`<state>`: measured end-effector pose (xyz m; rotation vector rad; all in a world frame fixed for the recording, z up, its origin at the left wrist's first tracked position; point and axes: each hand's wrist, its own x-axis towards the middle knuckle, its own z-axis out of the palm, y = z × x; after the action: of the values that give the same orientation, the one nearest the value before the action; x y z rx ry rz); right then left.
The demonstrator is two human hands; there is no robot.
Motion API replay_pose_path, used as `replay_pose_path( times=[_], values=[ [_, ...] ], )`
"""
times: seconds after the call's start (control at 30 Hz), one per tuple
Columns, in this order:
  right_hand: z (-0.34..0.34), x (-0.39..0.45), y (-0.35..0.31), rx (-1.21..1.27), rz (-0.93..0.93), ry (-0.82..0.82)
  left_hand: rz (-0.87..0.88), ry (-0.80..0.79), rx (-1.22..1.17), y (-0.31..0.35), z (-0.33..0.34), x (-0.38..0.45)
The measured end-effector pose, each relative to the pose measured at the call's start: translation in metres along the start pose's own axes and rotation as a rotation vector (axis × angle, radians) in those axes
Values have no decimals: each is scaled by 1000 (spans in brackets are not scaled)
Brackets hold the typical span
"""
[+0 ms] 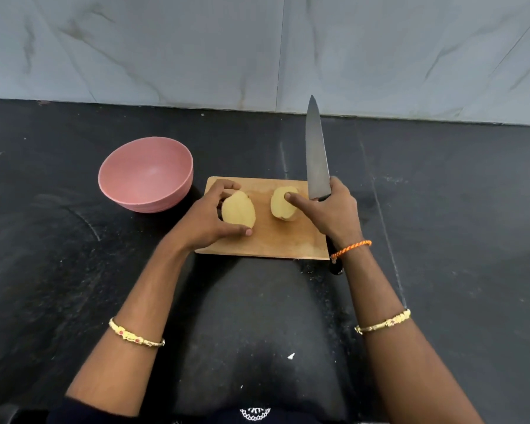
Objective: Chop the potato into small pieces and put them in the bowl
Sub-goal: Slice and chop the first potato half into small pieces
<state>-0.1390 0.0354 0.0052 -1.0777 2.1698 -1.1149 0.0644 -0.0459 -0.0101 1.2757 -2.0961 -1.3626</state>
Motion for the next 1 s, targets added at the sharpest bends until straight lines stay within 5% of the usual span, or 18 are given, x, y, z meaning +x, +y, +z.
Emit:
replay_pose_path(
  times=[0.17, 0.53, 0.9, 1.0],
  values=[
    [11, 4, 2, -72, 63, -81, 50, 11, 131, 1, 6, -7],
    [36, -4, 1, 252, 191, -85, 56, 379, 116, -1, 14, -5],
    [68, 14, -32, 88, 64, -172, 1, 312, 150, 9, 7, -12],
    [54, 8, -26, 242, 126, -176, 52, 324, 141, 15, 18, -16]
  ],
)
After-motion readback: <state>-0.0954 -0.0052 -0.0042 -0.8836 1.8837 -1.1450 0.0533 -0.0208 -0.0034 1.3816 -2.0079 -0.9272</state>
